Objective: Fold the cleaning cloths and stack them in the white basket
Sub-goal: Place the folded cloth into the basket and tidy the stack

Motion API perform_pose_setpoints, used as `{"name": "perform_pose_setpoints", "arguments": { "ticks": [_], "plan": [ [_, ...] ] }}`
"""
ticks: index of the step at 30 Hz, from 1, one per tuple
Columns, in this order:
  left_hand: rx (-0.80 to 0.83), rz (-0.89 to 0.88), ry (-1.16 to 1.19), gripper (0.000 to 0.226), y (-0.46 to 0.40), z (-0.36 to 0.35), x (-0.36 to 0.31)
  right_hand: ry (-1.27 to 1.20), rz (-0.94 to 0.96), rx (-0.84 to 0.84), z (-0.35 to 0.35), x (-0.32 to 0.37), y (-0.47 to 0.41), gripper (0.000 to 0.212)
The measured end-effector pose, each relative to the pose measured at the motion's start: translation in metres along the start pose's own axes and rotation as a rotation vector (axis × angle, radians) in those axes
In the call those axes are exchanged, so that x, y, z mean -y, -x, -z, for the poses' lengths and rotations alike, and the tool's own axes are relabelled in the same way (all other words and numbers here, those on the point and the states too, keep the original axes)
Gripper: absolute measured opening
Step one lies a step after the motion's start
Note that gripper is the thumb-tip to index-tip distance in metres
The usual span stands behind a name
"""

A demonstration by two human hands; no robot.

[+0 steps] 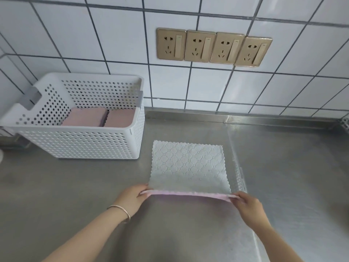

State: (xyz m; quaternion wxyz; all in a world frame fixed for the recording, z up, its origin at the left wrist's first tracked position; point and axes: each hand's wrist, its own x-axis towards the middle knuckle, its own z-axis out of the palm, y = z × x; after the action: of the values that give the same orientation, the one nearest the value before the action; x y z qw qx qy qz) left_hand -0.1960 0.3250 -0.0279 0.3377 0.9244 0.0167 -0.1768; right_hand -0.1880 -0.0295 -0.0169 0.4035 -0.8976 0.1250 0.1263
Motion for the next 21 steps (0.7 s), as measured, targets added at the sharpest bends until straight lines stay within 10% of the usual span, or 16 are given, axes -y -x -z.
{"name": "perform_pose_setpoints", "arguments": {
  "ticks": [10,21],
  "plan": [
    [0.456,0.158,-0.254,0.036,0.011,0.010,0.004,0.352,-0.037,0.462,0.014,0.000,-0.004,0.032],
    [0.170,0.349,0.072,0.016,-0.043,0.017,-0.003,0.281,-0.090,0.317,-0.005,0.034,-0.068,0.025]
  ]
}}
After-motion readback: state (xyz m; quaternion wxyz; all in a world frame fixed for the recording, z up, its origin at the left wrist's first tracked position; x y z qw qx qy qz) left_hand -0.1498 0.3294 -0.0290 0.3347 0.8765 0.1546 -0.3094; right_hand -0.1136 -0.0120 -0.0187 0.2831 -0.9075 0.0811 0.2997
